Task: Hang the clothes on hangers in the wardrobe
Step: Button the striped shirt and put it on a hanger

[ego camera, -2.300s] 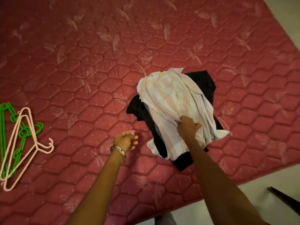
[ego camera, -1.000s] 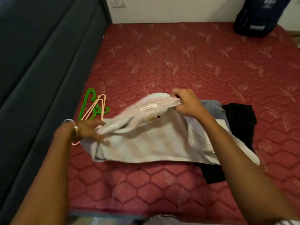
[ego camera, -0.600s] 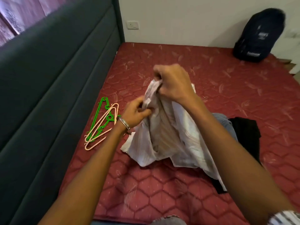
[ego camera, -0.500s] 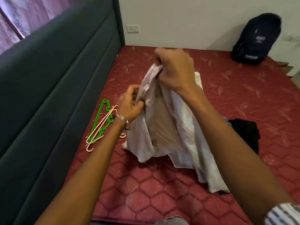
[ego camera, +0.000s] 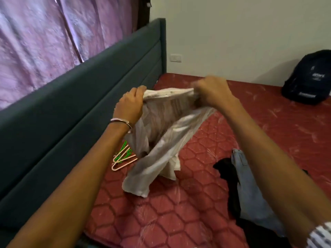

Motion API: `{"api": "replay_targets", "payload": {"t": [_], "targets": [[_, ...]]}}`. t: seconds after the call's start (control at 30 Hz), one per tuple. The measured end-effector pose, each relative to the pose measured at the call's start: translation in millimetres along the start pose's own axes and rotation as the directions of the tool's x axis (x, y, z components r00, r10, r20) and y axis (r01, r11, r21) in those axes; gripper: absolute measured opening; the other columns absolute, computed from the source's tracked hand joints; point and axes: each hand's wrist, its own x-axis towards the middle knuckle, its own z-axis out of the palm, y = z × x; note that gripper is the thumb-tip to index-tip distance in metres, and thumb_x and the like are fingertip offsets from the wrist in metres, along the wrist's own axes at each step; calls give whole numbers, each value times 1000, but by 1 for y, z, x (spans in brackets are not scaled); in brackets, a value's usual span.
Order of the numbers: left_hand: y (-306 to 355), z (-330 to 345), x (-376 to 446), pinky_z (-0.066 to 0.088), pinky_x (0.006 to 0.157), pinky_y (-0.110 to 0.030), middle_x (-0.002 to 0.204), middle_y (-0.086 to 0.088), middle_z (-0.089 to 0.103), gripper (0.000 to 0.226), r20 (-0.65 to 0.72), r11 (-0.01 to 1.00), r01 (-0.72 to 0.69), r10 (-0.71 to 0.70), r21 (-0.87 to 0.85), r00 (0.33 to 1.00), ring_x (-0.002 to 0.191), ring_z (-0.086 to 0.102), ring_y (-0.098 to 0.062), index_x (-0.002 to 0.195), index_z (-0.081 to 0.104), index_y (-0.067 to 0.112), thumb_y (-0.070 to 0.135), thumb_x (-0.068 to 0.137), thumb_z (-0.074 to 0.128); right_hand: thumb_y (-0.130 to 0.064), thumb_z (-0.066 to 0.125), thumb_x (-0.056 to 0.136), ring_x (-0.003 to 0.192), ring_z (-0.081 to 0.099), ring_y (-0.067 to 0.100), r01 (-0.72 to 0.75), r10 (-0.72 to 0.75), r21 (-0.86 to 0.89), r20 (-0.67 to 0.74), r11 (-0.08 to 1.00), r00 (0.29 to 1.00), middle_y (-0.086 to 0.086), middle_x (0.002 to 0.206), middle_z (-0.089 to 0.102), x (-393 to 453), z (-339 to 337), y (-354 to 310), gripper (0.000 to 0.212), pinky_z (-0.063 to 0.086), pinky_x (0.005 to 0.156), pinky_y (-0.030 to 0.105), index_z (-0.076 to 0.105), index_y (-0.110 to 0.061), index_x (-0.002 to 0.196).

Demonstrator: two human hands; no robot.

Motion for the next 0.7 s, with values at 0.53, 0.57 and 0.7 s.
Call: {"api": "replay_targets", "payload": {"t": [0.53, 0.57, 0.7], "targets": [[4, -27, -42, 41, 86, -37, 118, -21, 61, 34, 289, 893, 448, -415, -53, 862, 108, 57, -39, 119, 58, 6, 6, 85, 55, -13, 61, 87, 92, 63, 37, -295, 256, 394, 149, 871, 955, 24, 99, 66, -77, 71, 45, 25, 43, 72, 37, 60, 0, 108], [3, -19, -56, 43, 85, -36, 119, -18, 62, 31, 563, 929, 360, -345, 88, 751, 108, 58, -36, 117, 61, 8, 9, 86, 57, -18, 65, 87, 88, 63, 31, -275, 120, 336, 415, 901, 902, 21, 94, 64, -87, 87, 52, 26, 42, 68, 33, 62, 3, 102], [4, -20, -89, 47, 81, -33, 110, -9, 68, 30, 701, 951, 275, -293, 142, 650, 100, 62, -29, 112, 68, 20, 22, 83, 60, -14, 72, 80, 70, 55, 13, -334, -157, 673, 559, 660, 814, 1, 71, 61, -128, 107, 82, 18, 41, 63, 26, 70, 3, 83]]}}
